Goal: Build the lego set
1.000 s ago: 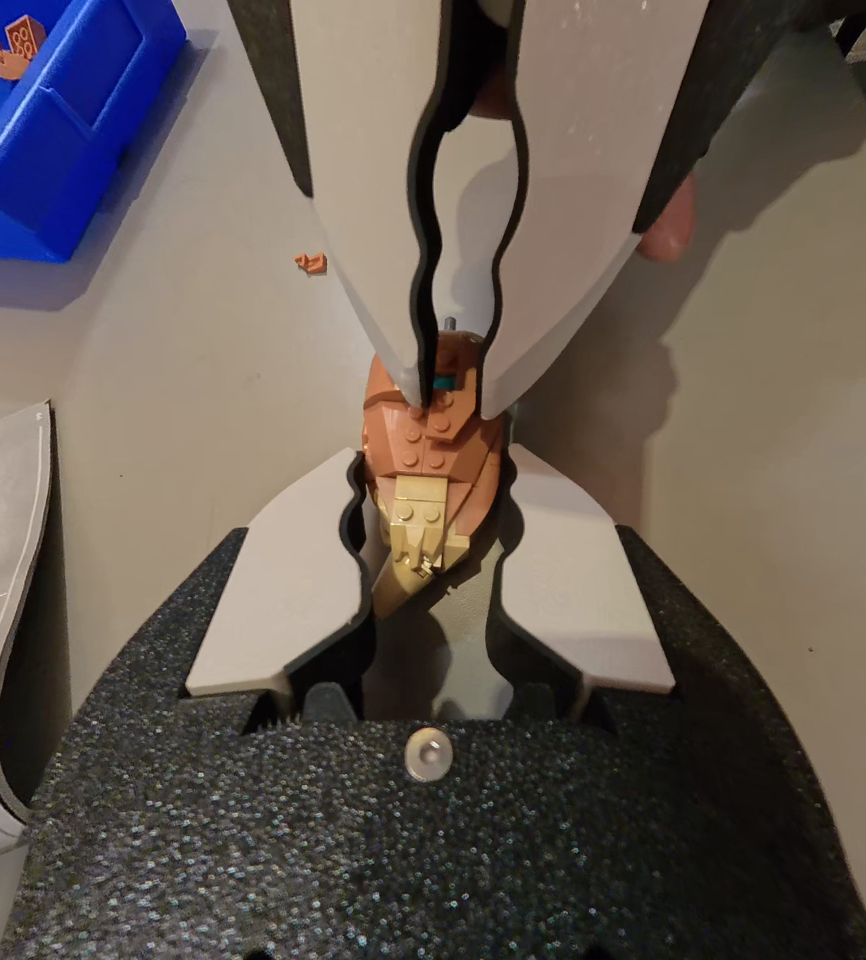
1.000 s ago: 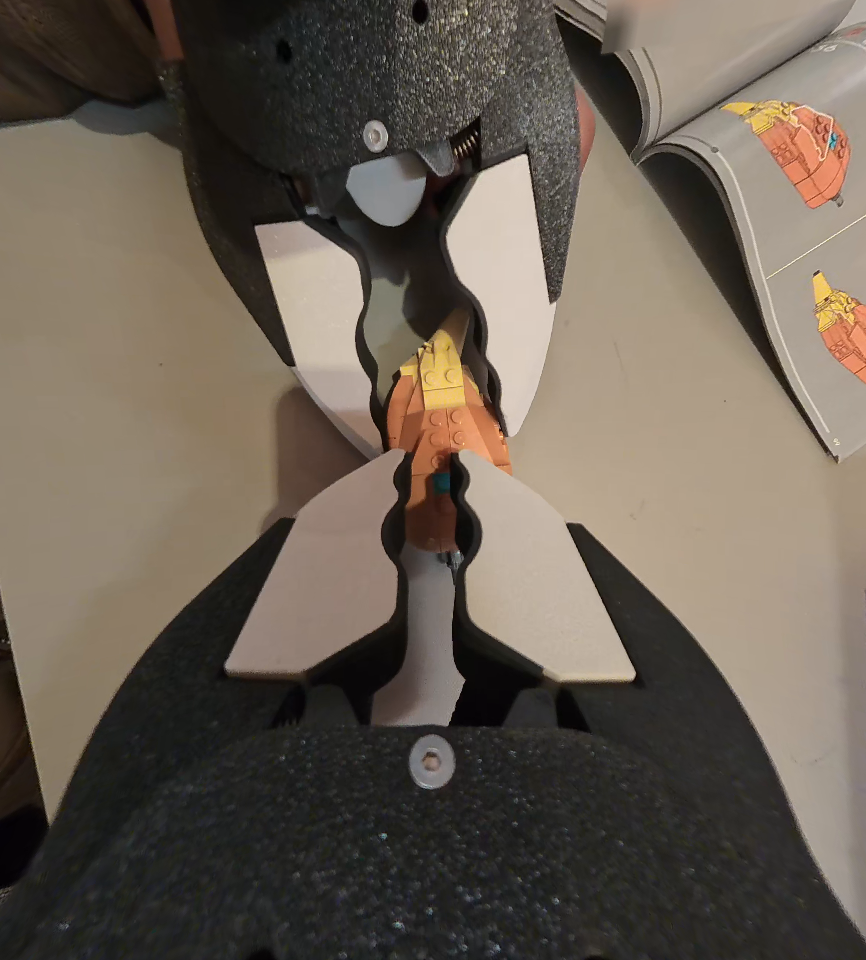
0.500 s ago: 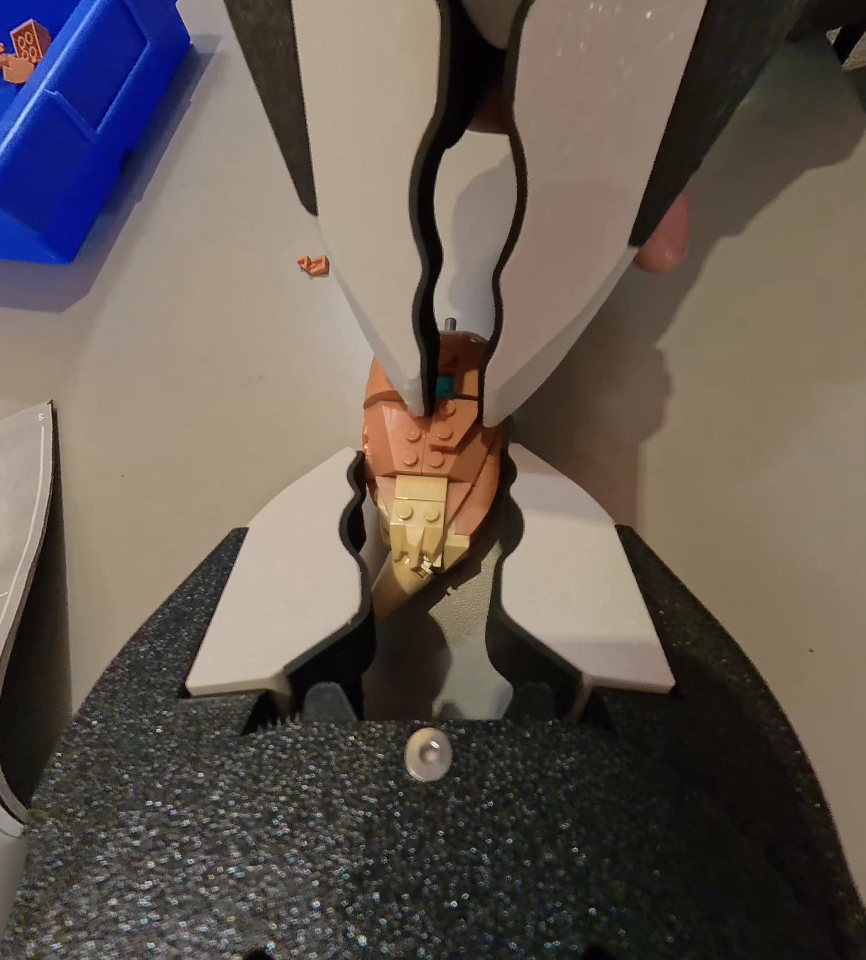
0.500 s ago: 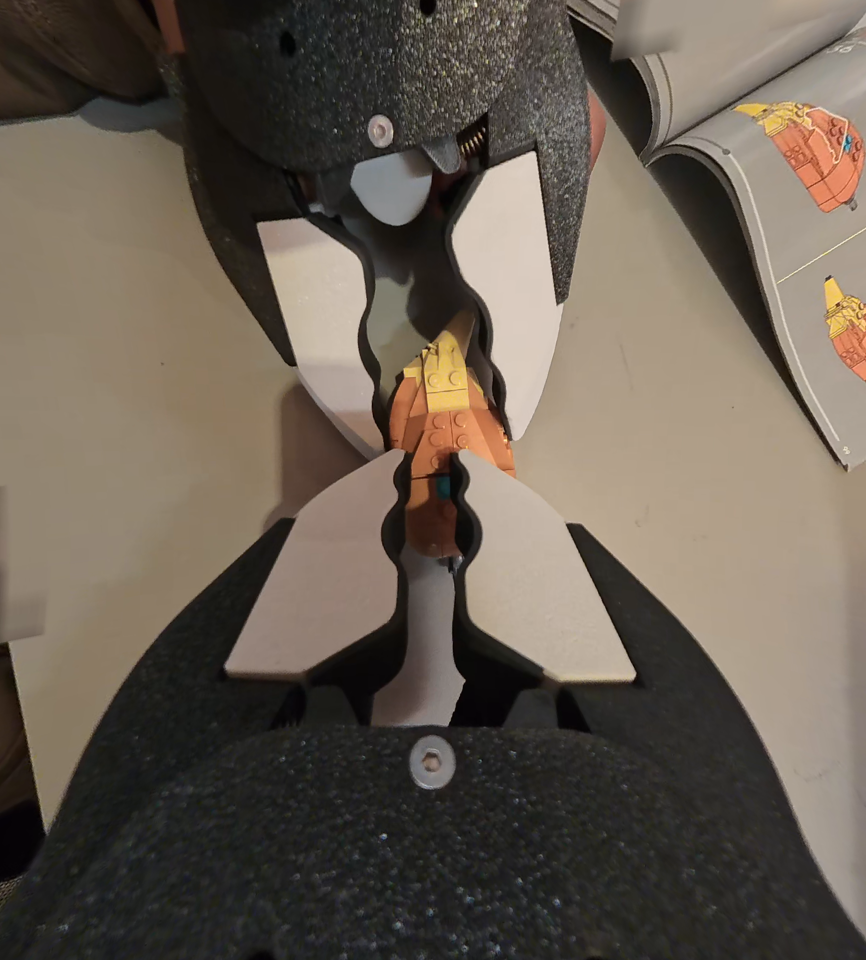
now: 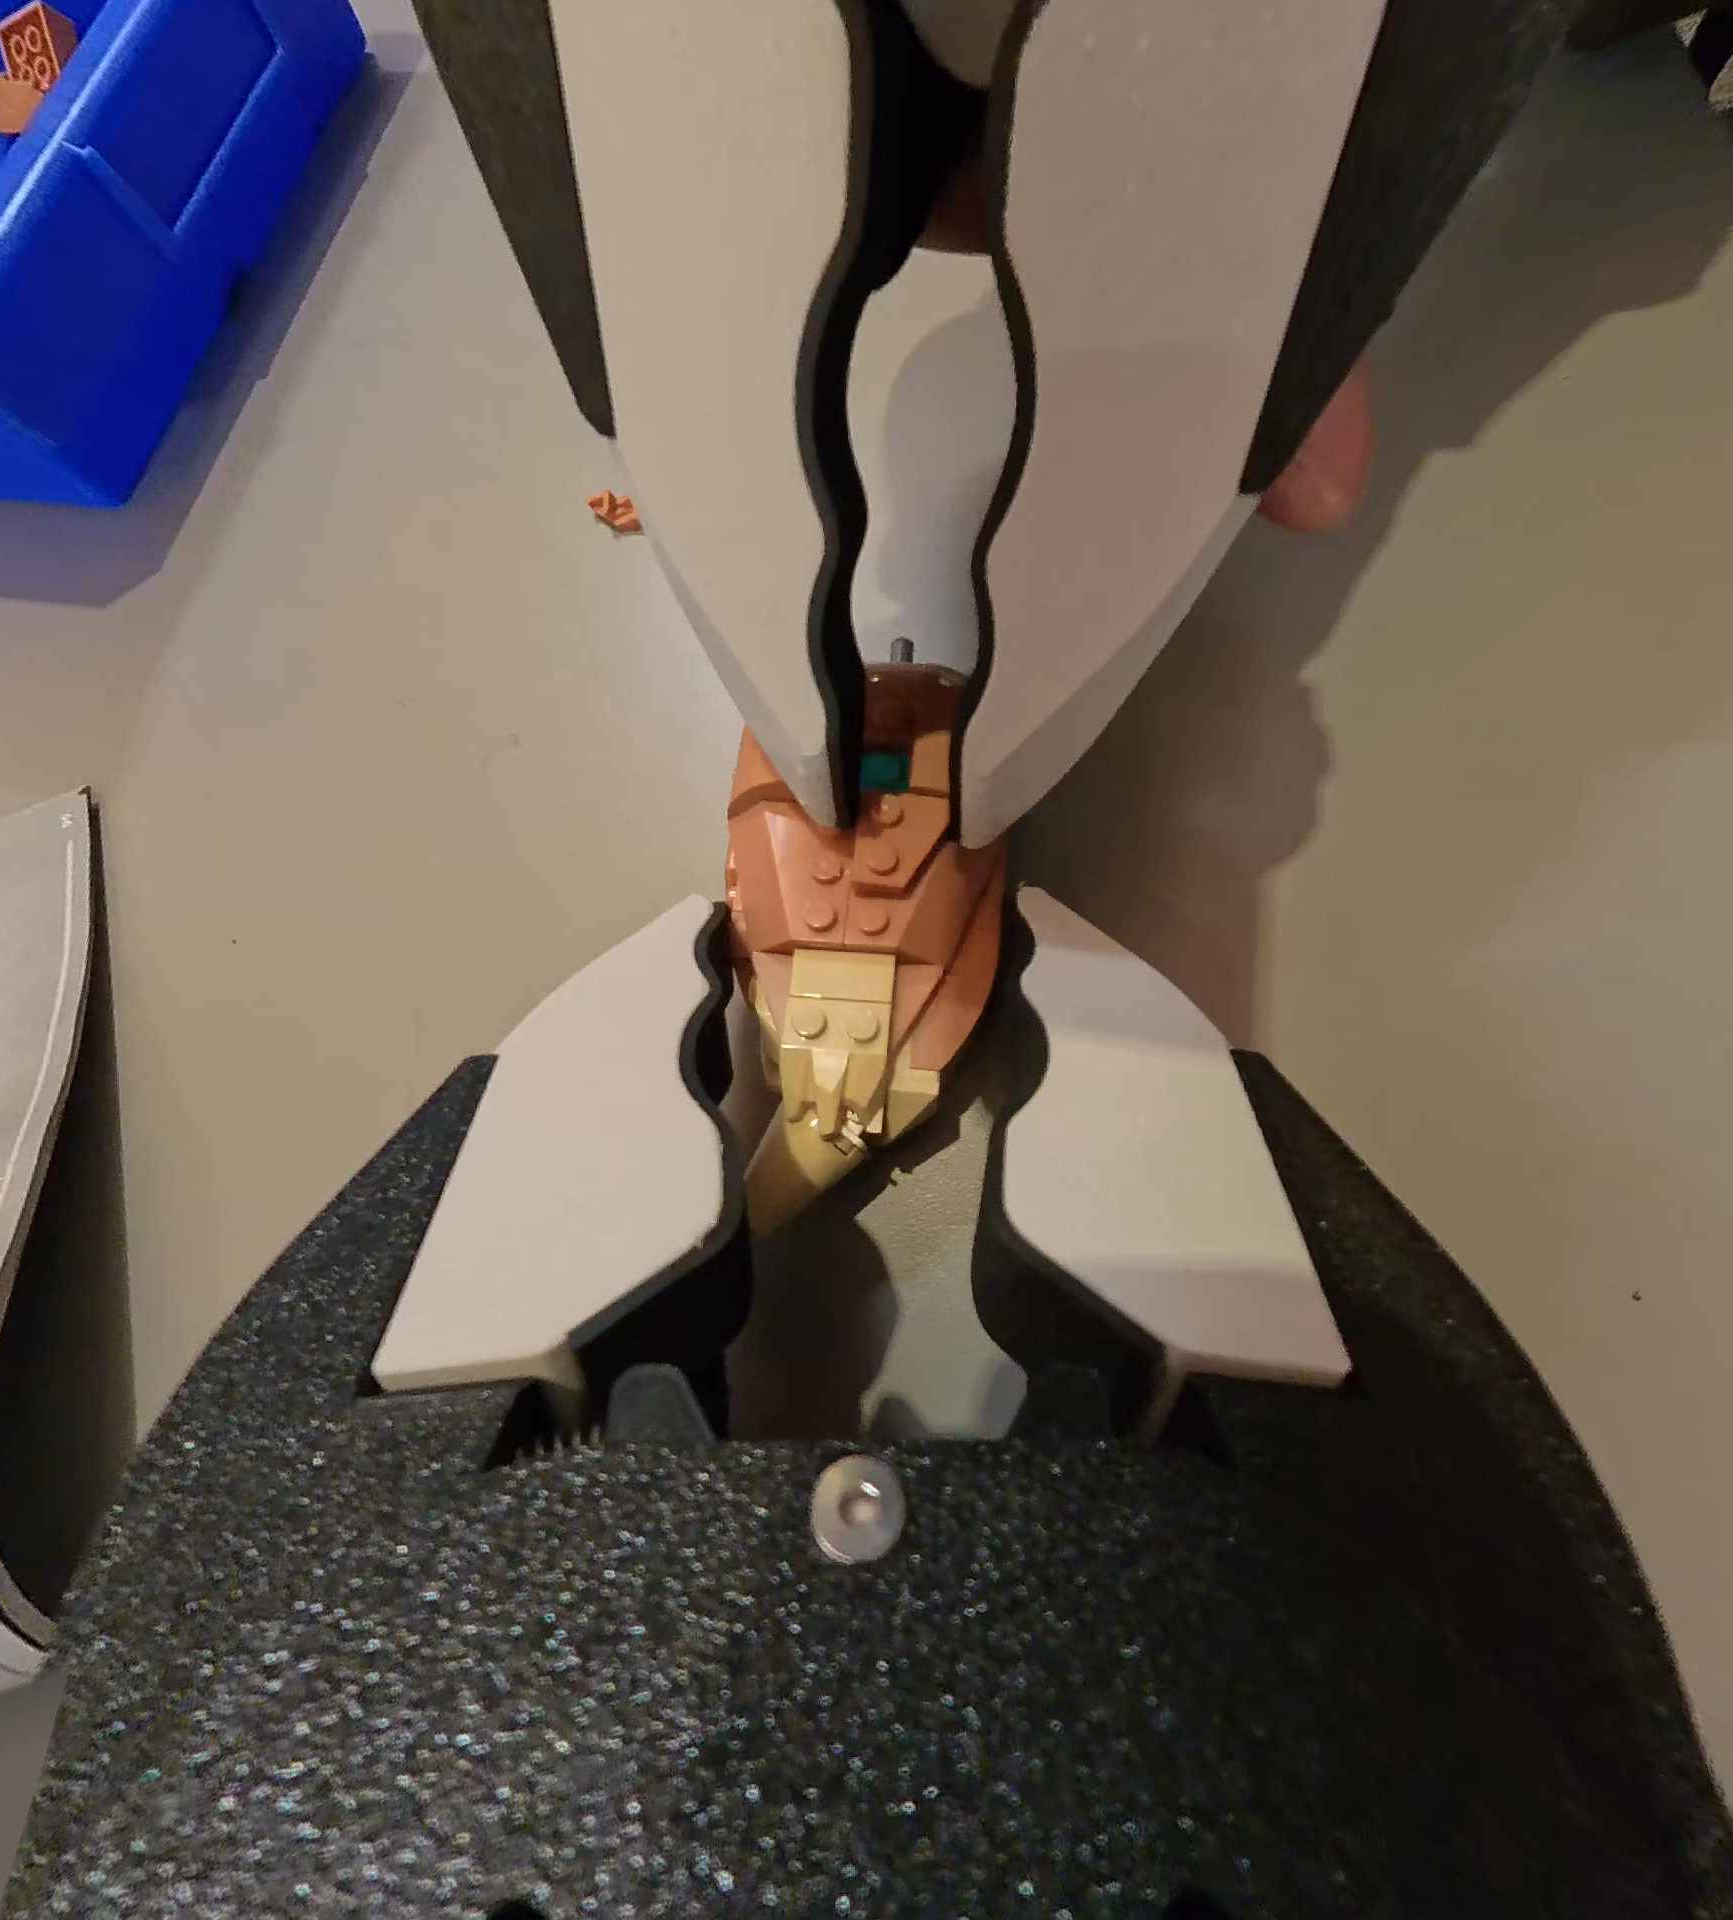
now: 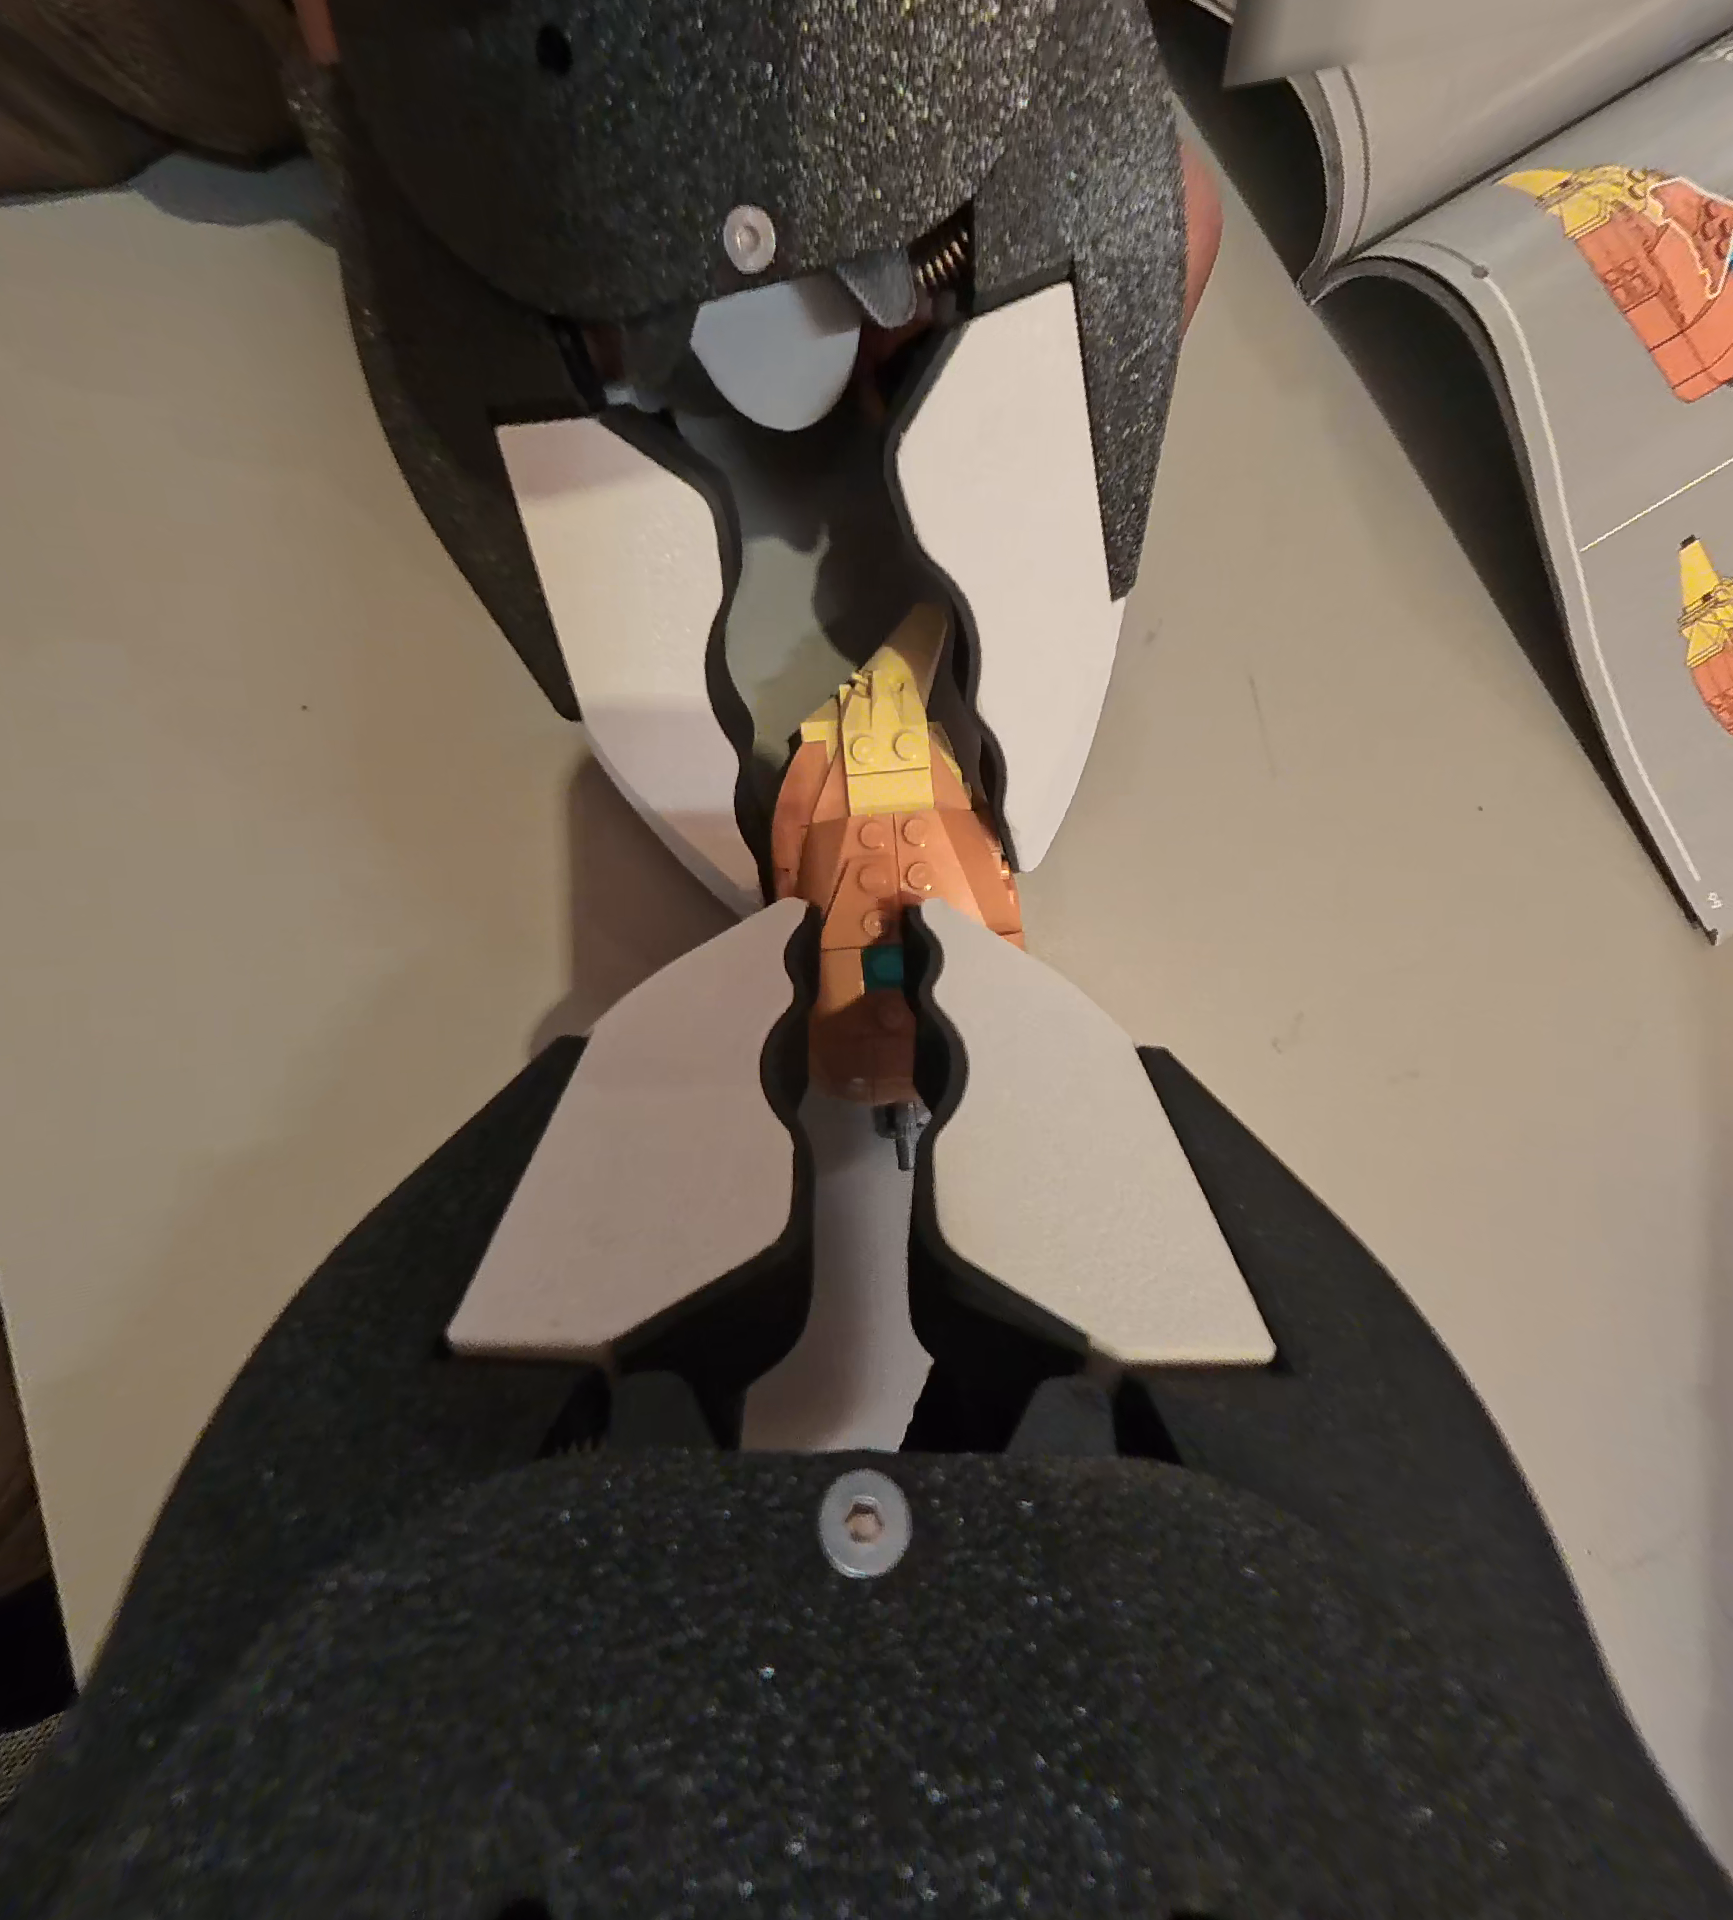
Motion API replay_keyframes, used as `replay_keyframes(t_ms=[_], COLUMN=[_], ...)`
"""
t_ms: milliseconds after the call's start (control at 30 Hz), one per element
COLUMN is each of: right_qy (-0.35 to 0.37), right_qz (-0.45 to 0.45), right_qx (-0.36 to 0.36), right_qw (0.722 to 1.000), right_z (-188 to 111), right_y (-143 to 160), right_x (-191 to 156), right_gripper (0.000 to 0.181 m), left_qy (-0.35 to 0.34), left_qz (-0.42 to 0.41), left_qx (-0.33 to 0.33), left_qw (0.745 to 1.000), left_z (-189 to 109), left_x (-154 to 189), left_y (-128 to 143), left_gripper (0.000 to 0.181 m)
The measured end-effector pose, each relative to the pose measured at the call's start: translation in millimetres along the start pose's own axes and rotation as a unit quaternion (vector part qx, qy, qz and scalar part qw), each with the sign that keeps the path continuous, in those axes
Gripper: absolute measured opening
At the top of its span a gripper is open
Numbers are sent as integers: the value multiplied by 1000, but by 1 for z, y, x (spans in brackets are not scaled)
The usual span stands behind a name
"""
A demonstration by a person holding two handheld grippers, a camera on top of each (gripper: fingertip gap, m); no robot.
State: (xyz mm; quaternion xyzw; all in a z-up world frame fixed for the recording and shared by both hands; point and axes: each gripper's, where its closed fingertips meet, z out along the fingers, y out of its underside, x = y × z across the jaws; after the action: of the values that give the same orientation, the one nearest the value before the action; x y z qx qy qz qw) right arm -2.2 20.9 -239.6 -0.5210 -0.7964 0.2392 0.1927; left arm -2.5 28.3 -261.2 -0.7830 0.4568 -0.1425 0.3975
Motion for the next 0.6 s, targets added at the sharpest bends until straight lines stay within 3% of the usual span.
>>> replay_keyframes(t_ms=[300,433,600], right_qy=[19,40,10], right_qz=[-24,-6,63], right_qx=[40,99,204], right_qw=[999,994,977], right_z=[-11,-22,-32], right_y=[-7,-4,-1], right_x=[0,12,20], right_gripper=[32,58,85], left_qy=[-2,-6,-8], left_qz=[-4,-5,-6], left_qx=[3,11,25], left_qw=[1000,1000,1000], left_z=[-2,-6,-14], left_x=[-2,-5,-8], left_y=[0,-2,-7], left_gripper=[49,49,49])
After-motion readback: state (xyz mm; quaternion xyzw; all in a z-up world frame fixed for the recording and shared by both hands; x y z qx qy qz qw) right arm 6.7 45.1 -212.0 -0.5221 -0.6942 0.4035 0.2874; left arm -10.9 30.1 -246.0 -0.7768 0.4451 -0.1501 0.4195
